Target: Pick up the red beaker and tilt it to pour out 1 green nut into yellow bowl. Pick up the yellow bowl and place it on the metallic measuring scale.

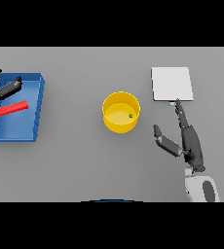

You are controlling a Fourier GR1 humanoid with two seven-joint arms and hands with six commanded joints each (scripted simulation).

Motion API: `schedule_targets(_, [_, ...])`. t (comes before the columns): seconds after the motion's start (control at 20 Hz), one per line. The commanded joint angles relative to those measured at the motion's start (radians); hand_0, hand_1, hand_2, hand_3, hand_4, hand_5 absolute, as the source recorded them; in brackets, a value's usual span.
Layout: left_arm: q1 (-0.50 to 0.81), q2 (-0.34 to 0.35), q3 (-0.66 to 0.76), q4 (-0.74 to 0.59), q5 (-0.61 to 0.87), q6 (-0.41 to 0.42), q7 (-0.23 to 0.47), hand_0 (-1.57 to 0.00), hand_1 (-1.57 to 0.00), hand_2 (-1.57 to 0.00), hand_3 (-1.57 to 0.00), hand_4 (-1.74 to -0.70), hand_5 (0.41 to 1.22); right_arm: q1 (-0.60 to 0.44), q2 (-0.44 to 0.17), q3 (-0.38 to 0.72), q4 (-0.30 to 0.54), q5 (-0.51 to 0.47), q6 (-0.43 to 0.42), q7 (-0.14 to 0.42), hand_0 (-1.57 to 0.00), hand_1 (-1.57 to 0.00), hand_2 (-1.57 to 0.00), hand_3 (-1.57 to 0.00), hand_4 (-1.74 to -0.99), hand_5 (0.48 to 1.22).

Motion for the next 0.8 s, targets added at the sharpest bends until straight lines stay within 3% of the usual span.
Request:
schedule_targets(0.0, [0.005, 0.002, 0.008, 0.004, 0.002, 0.007, -0.021, -0.12, -0.1, -0.1, -0.1, -0.79, 0.674, 0.001, -0.004, 0.002, 0.0, 0.009, -0.002, 0.006, 0.0, 0.0, 0.0, 0.0, -1.193, 0.66])
schedule_targets(0.2, [-0.017, -0.021, 0.026, 0.031, 0.003, 0.025, -0.069, -0.05, -0.04, -0.04, -0.04, -0.79, 0.671, -0.021, -0.019, 0.022, 0.014, 0.075, -0.018, 0.043, 0.0, 0.0, 0.0, 0.0, -1.198, 0.662])
schedule_targets(0.25, [-0.019, -0.023, 0.025, 0.041, -0.001, 0.026, -0.072, -0.04, -0.03, -0.03, -0.03, -0.78, 0.674, -0.026, -0.025, 0.035, 0.019, 0.068, 0.009, 0.022, 0.0, 0.0, 0.0, 0.0, -1.175, 0.677])
schedule_targets(0.35, [-0.021, -0.029, 0.027, 0.052, 0.001, 0.026, -0.081, -0.03, -0.02, -0.02, -0.02, -0.78, 0.685, -0.067, -0.063, 0.056, 0.025, 0.082, 0.056, -0.005, 0.0, 0.0, 0.0, 0.0, -1.18, 0.708])
schedule_targets(0.5, [-0.002, -0.03, 0.023, 0.024, 0.007, 0.039, -0.075, -0.01, -0.01, -0.01, -0.01, -0.79, 0.704, -0.157, -0.134, 0.078, 0.044, 0.116, 0.124, 0.016, 0.0, 0.0, 0.0, 0.0, -1.234, 0.707])
schedule_targets(0.65, [-0.013, -0.032, 0.019, 0.015, 0.008, 0.037, -0.058, -0.01, 0.0, 0.0, 0.0, -0.79, 0.71, -0.241, -0.204, 0.133, 0.067, 0.221, 0.172, 0.079, 0.0, 0.0, 0.0, 0.0, -1.278, 0.683])
schedule_targets(0.75, [-0.012, -0.032, 0.02, 0.023, 0.01, 0.033, -0.069, 0.0, 0.0, 0.0, 0.0, -0.8, 0.708, -0.305, -0.247, 0.186, 0.099, 0.302, 0.198, 0.059, 0.0, 0.0, 0.0, 0.0, -1.279, 0.671])
